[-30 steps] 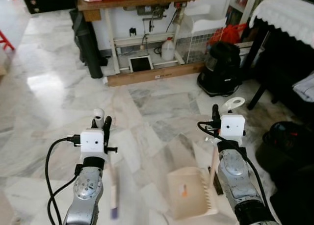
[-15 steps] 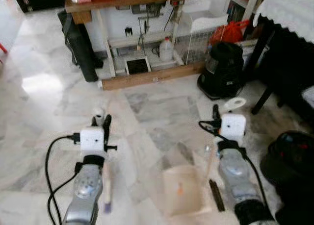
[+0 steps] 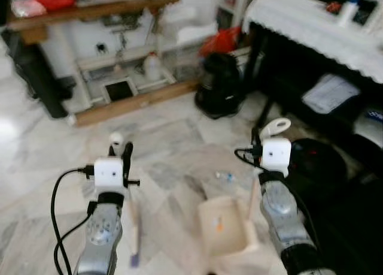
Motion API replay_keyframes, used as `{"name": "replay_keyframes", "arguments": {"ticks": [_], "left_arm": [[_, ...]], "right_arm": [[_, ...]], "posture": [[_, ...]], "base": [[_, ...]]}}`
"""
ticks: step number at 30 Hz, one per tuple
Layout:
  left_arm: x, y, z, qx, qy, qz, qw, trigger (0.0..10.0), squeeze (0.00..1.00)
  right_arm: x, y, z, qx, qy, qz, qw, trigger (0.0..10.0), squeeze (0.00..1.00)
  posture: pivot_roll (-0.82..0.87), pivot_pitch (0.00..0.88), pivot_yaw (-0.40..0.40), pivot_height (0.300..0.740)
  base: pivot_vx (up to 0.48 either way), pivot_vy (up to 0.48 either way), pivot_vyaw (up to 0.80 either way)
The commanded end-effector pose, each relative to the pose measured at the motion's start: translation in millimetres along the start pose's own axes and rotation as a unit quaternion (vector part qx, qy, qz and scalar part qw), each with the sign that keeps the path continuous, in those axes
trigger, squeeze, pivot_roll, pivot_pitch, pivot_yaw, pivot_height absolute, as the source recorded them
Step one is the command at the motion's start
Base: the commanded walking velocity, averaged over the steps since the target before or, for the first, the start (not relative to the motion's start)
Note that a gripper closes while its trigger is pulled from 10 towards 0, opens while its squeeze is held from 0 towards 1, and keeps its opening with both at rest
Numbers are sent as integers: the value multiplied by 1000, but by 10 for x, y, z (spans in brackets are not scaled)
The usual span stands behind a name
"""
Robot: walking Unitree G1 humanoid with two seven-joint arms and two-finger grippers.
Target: Sweep floor
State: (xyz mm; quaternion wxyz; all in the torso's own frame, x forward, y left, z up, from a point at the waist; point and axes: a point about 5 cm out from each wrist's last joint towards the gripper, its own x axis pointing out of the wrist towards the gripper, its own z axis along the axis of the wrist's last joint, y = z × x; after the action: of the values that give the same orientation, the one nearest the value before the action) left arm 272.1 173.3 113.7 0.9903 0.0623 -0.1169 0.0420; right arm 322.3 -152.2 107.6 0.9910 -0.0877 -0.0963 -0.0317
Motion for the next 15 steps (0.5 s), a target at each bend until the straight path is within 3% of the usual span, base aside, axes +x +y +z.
{"name": "replay_keyframes", "arguments": {"ticks": [1,11,15], "left_arm": [[21,-33,77,4,-23,-9,1000,10000,0],[23,-55,80,3,-22,-17,1000,10000,0],[20,-62,80,3,-22,-18,1000,10000,0]], "right_arm": [[25,22,61,13,-12,-1,1000,10000,0],[24,37,60,14,-13,0,1000,10000,0],[18,42,61,12,-16,1,1000,10000,0]], "posture": [[109,75,21,740],[113,73,22,740],[115,81,22,740]], "base": [[0,0,-788],[0,0,-786],[0,0,0]]}}
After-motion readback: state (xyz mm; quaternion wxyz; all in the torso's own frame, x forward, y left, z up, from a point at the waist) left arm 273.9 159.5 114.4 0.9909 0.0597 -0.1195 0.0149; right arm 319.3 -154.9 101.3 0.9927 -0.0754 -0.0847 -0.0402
